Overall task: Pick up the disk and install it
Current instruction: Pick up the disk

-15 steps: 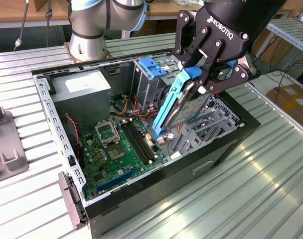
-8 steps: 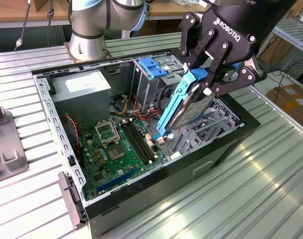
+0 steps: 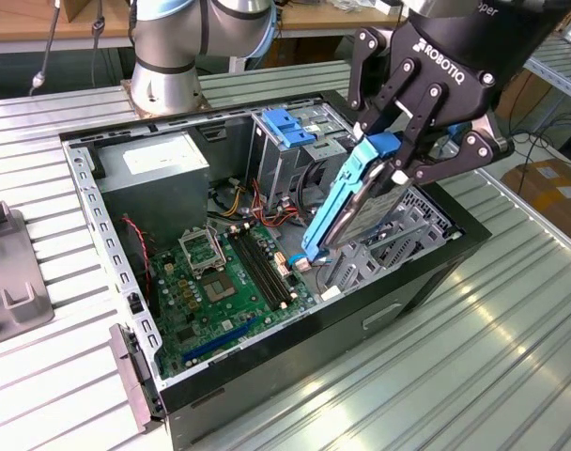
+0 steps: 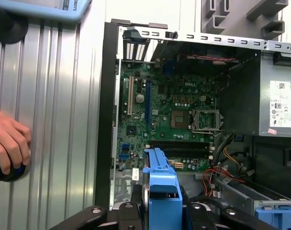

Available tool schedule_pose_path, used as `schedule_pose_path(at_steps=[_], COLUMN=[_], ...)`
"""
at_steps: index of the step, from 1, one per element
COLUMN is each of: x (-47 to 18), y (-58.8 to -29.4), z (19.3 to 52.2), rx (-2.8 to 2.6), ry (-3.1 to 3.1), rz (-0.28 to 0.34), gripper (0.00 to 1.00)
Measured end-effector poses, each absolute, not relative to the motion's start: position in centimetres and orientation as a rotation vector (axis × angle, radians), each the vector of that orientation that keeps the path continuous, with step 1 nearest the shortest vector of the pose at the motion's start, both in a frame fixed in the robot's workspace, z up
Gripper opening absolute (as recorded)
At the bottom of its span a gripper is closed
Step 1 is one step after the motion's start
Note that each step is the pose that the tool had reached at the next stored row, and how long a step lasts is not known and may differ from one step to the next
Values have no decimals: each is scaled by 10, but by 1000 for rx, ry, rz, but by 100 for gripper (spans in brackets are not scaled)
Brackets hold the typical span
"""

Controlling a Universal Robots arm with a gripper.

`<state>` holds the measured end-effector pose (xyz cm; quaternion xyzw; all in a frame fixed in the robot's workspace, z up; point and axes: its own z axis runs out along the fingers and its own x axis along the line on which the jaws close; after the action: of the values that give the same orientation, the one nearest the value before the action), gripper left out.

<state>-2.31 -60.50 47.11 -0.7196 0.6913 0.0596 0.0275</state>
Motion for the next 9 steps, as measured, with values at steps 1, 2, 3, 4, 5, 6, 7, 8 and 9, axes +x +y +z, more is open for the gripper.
schedule_pose_path(at_steps=[1, 2, 3, 4, 5, 6, 7, 8, 9], x=[-23, -22, -22, -21, -20, -19, -19, -17, -16], y=[-606, -607, -608, -609, -610, -611, -612, -613, -614], z=[471, 471, 471, 471, 471, 471, 471, 471, 471], rx=[-2222, -2222, -2222, -2222, -2222, -2222, -2222, -2222, -2222], ry=[2135, 2135, 2135, 2135, 2134, 2135, 2135, 2134, 2135], rz=[184, 184, 184, 184, 184, 184, 184, 184, 184], gripper=[37, 37, 37, 37, 37, 37, 37, 37, 37])
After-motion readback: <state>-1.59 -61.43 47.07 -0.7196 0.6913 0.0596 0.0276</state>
